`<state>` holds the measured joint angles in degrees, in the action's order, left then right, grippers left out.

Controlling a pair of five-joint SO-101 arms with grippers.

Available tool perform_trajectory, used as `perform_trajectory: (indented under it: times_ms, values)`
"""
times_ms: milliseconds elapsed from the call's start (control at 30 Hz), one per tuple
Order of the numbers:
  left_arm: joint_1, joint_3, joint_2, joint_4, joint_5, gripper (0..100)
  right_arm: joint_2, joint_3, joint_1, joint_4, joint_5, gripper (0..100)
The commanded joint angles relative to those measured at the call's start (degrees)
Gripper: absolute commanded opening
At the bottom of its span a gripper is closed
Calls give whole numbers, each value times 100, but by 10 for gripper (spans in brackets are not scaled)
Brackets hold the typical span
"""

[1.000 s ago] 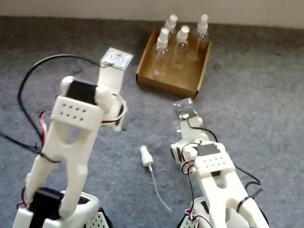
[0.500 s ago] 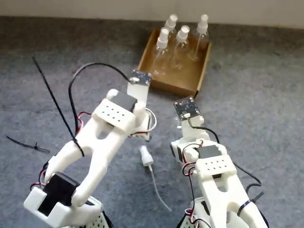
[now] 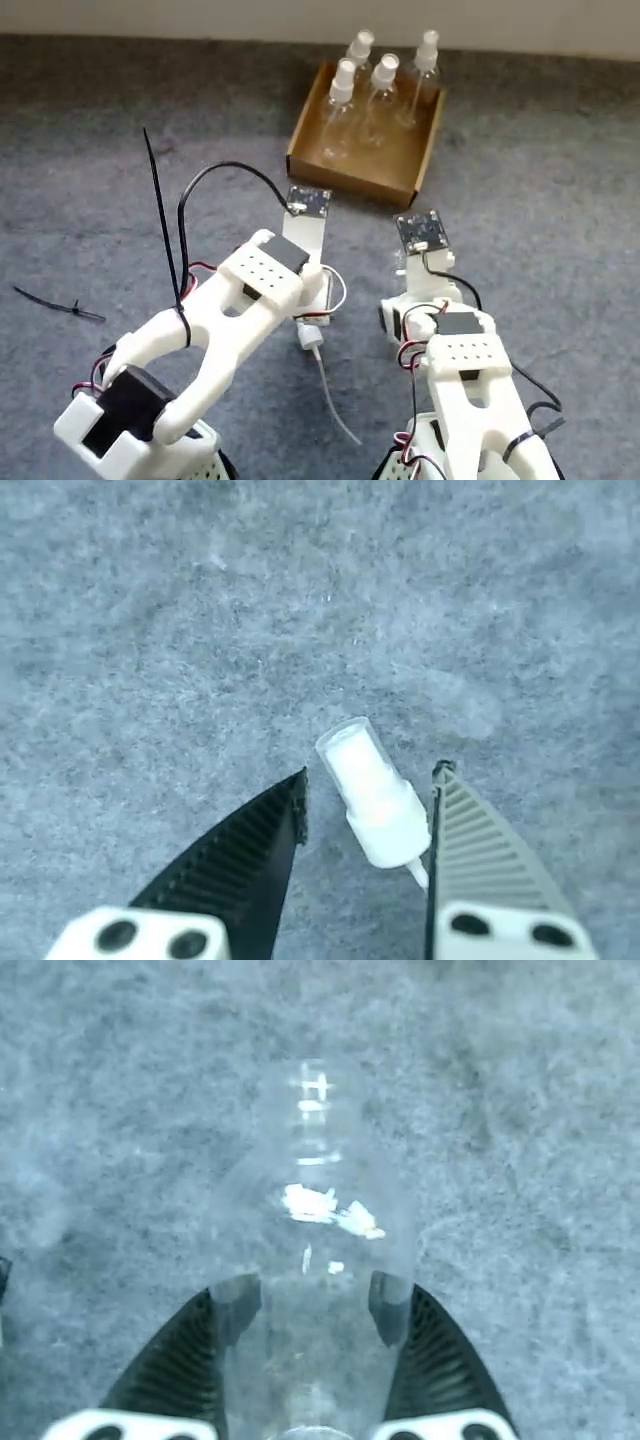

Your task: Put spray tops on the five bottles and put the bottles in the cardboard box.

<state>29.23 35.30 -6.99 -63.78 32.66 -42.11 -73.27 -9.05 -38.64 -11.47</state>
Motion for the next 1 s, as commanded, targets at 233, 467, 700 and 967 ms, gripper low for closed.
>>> perform_trajectory:
  times_ms: [233,467,700,967]
  values:
    - [101,4,-13,211,44,188,-75,-4,92,75,-70,5]
    - [75,13,-13,211,79,188,-75,-4,92,75,-70,5]
    - [75,92,-4,220,387,188,-75,-4,84,75,-62,5]
    - [171,-4,567,220,396,153,-75,-4,92,75,-53,5]
